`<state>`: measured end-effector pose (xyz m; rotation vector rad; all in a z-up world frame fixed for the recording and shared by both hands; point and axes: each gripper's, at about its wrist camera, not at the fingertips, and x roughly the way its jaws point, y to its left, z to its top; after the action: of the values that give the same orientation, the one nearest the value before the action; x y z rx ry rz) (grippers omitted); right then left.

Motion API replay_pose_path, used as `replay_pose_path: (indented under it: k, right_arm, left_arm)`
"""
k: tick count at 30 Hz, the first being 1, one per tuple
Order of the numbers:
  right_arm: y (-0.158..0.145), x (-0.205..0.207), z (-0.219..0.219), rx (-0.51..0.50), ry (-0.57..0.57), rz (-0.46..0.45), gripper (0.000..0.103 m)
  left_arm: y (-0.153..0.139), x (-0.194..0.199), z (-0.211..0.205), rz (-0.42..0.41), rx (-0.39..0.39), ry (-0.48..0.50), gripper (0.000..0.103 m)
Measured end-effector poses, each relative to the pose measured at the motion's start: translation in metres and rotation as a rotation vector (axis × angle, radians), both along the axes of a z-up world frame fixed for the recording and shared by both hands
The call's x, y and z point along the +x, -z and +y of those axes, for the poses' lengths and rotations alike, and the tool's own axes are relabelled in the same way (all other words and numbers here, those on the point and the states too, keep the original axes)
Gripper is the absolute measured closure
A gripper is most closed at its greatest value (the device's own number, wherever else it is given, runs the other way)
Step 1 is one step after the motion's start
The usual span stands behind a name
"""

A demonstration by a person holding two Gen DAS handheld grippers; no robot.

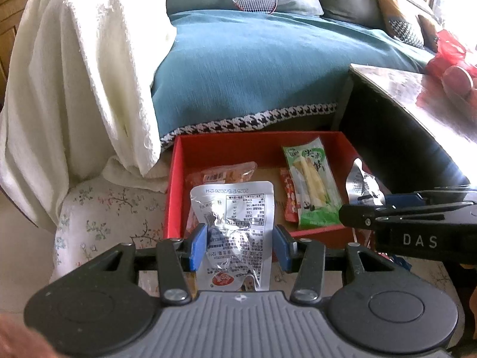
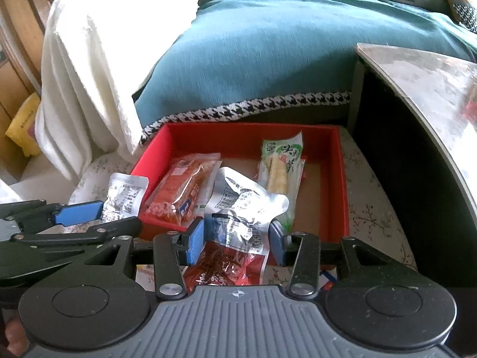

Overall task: Organize snacks
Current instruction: 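Lift both held packets and carry them toward the red box, then lower the white packet into the box with the left gripper while the right lowers the foil packet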

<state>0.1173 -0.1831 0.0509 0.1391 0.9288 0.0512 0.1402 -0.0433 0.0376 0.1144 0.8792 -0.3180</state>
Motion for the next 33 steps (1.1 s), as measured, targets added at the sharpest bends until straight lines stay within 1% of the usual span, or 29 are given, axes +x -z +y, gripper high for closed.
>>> replay_pose_path:
  k: [12,23,27,33]
  right_arm:
    - [-0.009,0.016,-0.004,-0.002,0.019,-0.023,0.050]
    - [-0.020,0.042,-0.019,0.026,0.071,-0.058,0.049]
    - [-0.019,0.051,-0.027,0.034,0.098,-0.063,0.049]
    - [-0.009,0.064,-0.040,0.024,0.126,-0.046,0.049]
  left_arm:
    - [-0.006,0.018,-0.005,-0.032,-0.002,-0.013,0.062]
    - [-0.015,0.051,0.006,-0.067,-0.004,-0.053,0.062]
    - [-0.015,0.063,0.010,-0.064,-0.011,-0.072,0.062]
    - [-0.006,0.074,0.005,-0.055,0.007,-0.072,0.062]
